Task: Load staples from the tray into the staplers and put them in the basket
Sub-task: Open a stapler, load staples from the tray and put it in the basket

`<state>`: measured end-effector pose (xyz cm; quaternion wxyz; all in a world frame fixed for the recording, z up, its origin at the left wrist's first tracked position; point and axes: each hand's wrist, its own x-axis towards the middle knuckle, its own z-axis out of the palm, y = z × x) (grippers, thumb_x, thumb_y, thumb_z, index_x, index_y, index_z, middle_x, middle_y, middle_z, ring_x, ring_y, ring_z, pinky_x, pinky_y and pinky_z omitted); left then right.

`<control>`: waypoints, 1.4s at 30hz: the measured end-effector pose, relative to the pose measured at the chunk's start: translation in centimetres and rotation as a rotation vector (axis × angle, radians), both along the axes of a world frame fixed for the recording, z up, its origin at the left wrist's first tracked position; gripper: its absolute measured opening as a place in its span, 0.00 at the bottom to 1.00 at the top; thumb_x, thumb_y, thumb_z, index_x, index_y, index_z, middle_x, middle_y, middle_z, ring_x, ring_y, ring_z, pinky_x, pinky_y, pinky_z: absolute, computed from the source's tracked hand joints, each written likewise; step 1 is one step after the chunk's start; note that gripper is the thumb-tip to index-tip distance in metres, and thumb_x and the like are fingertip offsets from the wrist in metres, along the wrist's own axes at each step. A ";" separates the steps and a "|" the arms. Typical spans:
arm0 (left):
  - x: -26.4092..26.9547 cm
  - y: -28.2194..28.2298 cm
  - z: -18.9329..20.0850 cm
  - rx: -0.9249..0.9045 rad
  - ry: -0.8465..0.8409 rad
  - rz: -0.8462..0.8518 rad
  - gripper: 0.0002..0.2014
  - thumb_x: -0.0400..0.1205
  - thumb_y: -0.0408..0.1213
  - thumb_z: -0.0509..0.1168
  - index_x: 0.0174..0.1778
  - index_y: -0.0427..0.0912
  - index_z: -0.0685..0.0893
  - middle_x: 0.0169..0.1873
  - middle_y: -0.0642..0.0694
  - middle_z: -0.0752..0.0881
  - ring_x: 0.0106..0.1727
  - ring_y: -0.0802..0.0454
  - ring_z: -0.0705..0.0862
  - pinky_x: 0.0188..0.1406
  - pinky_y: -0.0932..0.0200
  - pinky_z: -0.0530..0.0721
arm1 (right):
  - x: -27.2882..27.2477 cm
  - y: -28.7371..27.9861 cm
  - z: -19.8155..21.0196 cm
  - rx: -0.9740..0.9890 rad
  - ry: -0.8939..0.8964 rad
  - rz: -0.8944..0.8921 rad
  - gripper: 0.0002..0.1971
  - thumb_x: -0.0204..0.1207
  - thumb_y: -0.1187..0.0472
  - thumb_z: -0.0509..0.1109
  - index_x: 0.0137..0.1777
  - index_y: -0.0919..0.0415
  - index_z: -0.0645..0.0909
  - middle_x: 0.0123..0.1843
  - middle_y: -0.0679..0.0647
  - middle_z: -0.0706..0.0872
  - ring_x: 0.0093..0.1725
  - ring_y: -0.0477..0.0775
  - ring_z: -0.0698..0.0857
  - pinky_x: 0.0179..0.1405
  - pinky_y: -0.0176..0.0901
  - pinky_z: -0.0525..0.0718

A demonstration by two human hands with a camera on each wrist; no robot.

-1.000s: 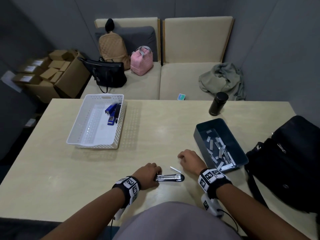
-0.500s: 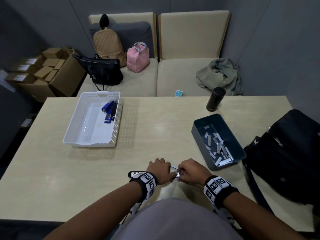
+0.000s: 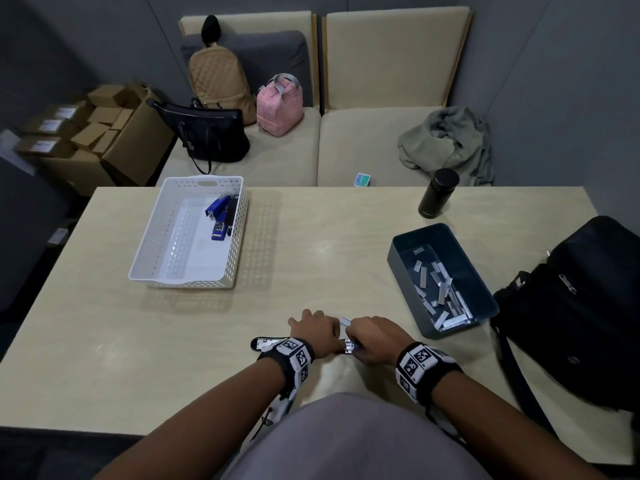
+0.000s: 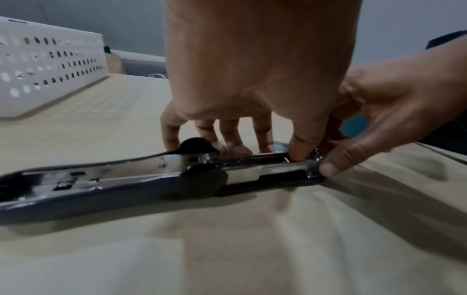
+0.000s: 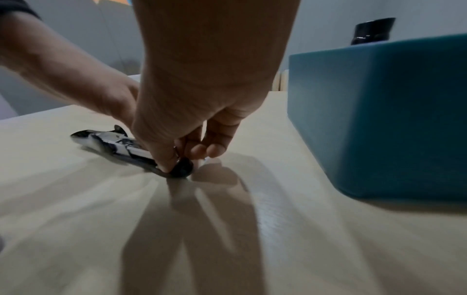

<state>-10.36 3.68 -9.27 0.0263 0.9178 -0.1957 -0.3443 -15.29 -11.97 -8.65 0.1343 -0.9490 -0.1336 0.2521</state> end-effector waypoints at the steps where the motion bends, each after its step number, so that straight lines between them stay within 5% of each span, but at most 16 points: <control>1: 0.1 0.1 0.1 -0.009 0.013 0.000 0.13 0.74 0.58 0.66 0.46 0.55 0.83 0.58 0.47 0.82 0.65 0.41 0.73 0.62 0.39 0.69 | 0.0 0.4 0.0 0.010 -0.011 0.025 0.09 0.73 0.53 0.67 0.44 0.59 0.79 0.48 0.58 0.83 0.44 0.65 0.84 0.35 0.50 0.74; 4: 0.5 0.3 0.2 0.001 0.029 -0.031 0.12 0.76 0.53 0.66 0.51 0.54 0.83 0.60 0.46 0.81 0.67 0.42 0.73 0.63 0.37 0.69 | 0.4 1.5 0.0 0.020 -0.011 0.048 0.16 0.71 0.51 0.74 0.51 0.62 0.80 0.52 0.59 0.82 0.47 0.63 0.83 0.40 0.48 0.72; 9: 0.5 0.4 0.6 0.004 0.033 -0.042 0.11 0.77 0.53 0.66 0.50 0.52 0.84 0.59 0.45 0.82 0.67 0.42 0.74 0.65 0.37 0.70 | 1.0 2.4 -0.3 -0.028 0.012 -0.024 0.12 0.74 0.55 0.71 0.48 0.65 0.81 0.51 0.63 0.85 0.49 0.66 0.86 0.39 0.47 0.72; 17: 1.6 4.7 0.5 -0.051 -0.035 0.201 0.13 0.65 0.56 0.71 0.39 0.53 0.84 0.43 0.55 0.85 0.57 0.47 0.75 0.50 0.46 0.69 | 1.3 2.7 -0.2 -0.095 -0.011 0.092 0.12 0.74 0.57 0.68 0.50 0.66 0.82 0.54 0.62 0.83 0.51 0.67 0.83 0.40 0.48 0.69; 23: 1.2 5.9 0.0 -0.112 -0.040 0.269 0.12 0.64 0.55 0.72 0.37 0.54 0.86 0.43 0.55 0.83 0.55 0.48 0.76 0.52 0.46 0.70 | 0.7 2.7 -0.3 -0.073 -0.029 0.048 0.11 0.74 0.57 0.67 0.48 0.66 0.81 0.54 0.62 0.82 0.49 0.67 0.83 0.39 0.48 0.68; 27: 0.7 7.2 -1.1 -0.216 -0.007 0.192 0.11 0.73 0.54 0.70 0.48 0.56 0.83 0.48 0.52 0.74 0.58 0.47 0.72 0.50 0.51 0.67 | 0.3 3.0 -0.5 -0.029 -0.058 -0.023 0.10 0.75 0.57 0.65 0.49 0.64 0.80 0.53 0.60 0.81 0.48 0.66 0.83 0.38 0.48 0.68; 31: 0.9 7.6 -1.4 -0.251 -0.017 0.165 0.11 0.74 0.54 0.69 0.47 0.55 0.82 0.48 0.51 0.74 0.55 0.48 0.70 0.49 0.51 0.65 | 0.6 2.5 -0.3 0.111 0.023 -0.093 0.08 0.71 0.56 0.70 0.46 0.59 0.83 0.49 0.55 0.83 0.47 0.59 0.83 0.39 0.48 0.76; 34: 1.0 7.5 -1.7 -0.249 -0.033 0.182 0.10 0.73 0.53 0.70 0.45 0.54 0.82 0.50 0.50 0.75 0.56 0.47 0.71 0.51 0.51 0.67 | 1.5 0.4 0.0 0.313 0.044 -0.296 0.06 0.68 0.62 0.75 0.45 0.57 0.88 0.43 0.51 0.87 0.41 0.48 0.84 0.43 0.39 0.82; 37: 1.0 7.4 -1.8 -0.234 -0.037 0.188 0.11 0.72 0.53 0.70 0.45 0.53 0.83 0.51 0.48 0.76 0.57 0.47 0.71 0.54 0.48 0.69 | 2.4 -1.5 -0.7 0.292 -0.057 -0.480 0.08 0.72 0.66 0.67 0.45 0.58 0.87 0.42 0.50 0.86 0.40 0.48 0.83 0.43 0.38 0.80; 39: 1.1 7.3 -2.0 -0.242 -0.034 0.196 0.11 0.72 0.53 0.71 0.45 0.53 0.83 0.51 0.48 0.76 0.58 0.46 0.71 0.53 0.48 0.68 | 2.7 -1.7 -1.3 0.218 -0.007 -0.484 0.05 0.71 0.61 0.72 0.46 0.57 0.85 0.44 0.52 0.85 0.42 0.52 0.83 0.44 0.44 0.83; 42: 1.1 7.4 -2.2 -0.248 -0.030 0.197 0.11 0.73 0.53 0.70 0.45 0.52 0.83 0.51 0.48 0.76 0.58 0.46 0.72 0.53 0.49 0.66 | 2.5 -0.8 -1.8 0.096 0.043 -0.393 0.15 0.67 0.51 0.78 0.49 0.56 0.82 0.47 0.51 0.81 0.47 0.52 0.80 0.47 0.48 0.82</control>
